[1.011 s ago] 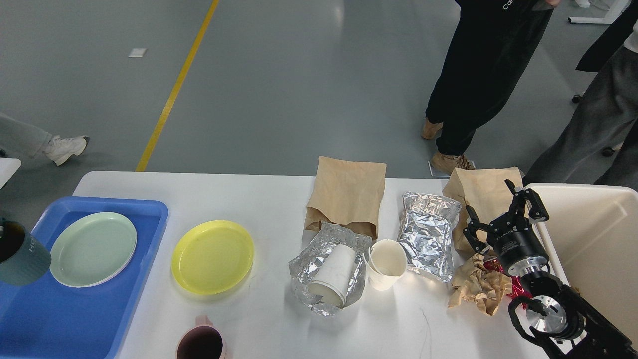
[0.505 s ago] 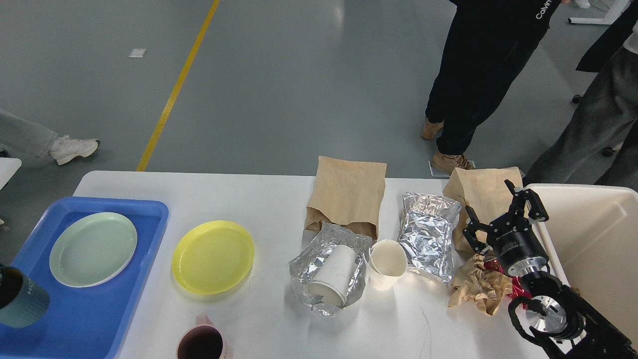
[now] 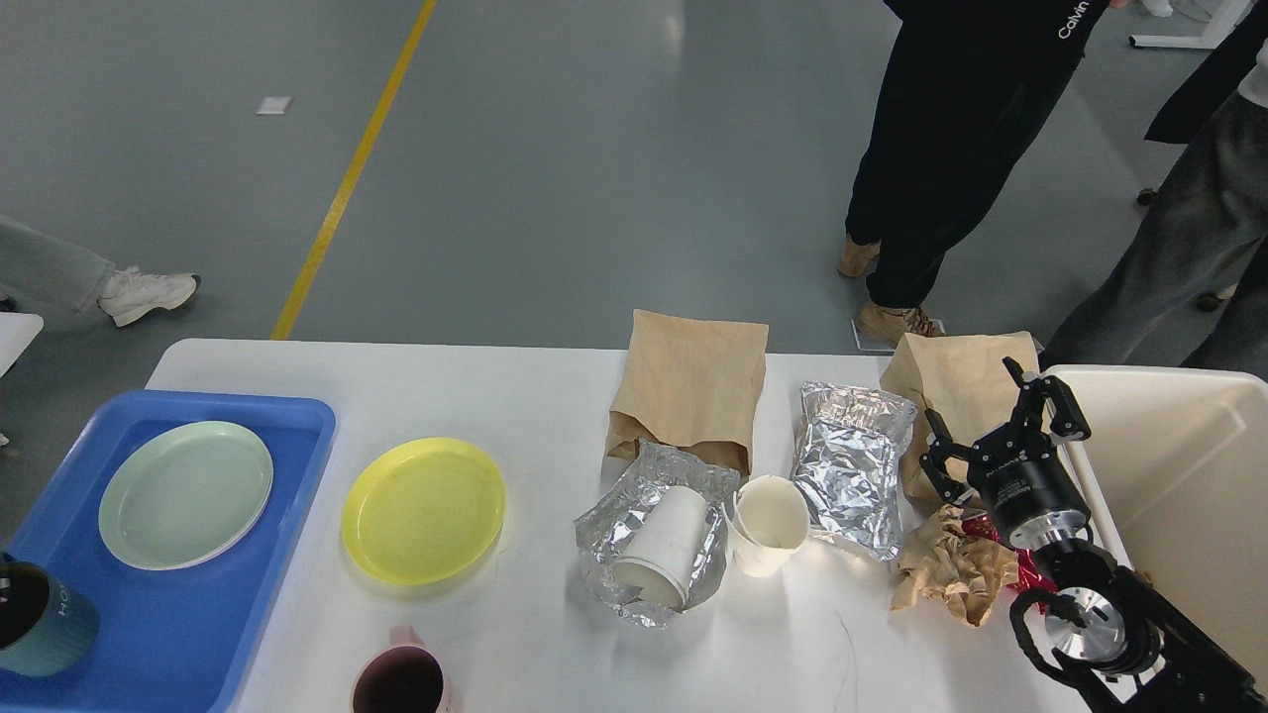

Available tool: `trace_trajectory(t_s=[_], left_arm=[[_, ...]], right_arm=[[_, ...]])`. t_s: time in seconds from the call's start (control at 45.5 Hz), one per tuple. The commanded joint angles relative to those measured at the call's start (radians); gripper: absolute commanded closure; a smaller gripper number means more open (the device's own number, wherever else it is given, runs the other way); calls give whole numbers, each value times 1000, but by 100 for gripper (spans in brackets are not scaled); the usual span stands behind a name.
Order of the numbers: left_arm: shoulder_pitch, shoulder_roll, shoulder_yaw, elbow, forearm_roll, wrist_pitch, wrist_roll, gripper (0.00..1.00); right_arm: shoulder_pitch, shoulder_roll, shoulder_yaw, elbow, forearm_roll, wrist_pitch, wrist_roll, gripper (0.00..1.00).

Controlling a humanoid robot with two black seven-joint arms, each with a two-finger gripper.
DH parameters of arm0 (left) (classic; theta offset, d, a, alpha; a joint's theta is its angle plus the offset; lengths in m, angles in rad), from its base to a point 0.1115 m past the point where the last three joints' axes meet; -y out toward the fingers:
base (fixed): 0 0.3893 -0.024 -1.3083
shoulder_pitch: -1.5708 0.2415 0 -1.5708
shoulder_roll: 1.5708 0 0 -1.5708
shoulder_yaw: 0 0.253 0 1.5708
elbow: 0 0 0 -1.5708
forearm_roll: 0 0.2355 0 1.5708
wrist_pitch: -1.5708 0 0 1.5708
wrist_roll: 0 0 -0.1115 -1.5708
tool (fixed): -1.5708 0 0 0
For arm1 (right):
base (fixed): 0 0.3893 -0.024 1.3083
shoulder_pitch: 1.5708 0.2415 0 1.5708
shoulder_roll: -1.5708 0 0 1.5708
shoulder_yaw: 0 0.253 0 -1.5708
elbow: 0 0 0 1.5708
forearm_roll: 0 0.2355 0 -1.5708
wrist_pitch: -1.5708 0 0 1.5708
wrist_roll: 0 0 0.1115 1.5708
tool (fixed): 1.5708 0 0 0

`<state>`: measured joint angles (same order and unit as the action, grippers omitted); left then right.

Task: Tidy desktop
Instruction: 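Set the dark green mug down in the tray corner and release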

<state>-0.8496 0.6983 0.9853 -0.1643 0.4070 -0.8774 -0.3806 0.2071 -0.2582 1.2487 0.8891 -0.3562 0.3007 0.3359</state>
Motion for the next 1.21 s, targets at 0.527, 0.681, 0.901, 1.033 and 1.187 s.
trace_trajectory(t_s=[0.527, 0.681, 0.901, 1.033, 1.187], left_arm=[[30, 9, 3, -64, -114, 172, 0, 7], [17, 35, 7, -92, -116, 178, -1, 7], [-40, 79, 41, -179, -116, 209, -9, 33], [-84, 118, 107, -245, -114, 212, 2, 100], [-97, 119, 121, -250, -116, 209, -3, 100]], right_arm=[[0, 0, 0, 1, 0, 0, 0, 0], [0, -1, 0, 1, 0, 0, 0, 0], [0, 0, 0, 1, 0, 0, 0, 0], [0, 0, 0, 1, 0, 0, 0, 0], [0, 0, 0, 1, -1, 0, 0, 0]])
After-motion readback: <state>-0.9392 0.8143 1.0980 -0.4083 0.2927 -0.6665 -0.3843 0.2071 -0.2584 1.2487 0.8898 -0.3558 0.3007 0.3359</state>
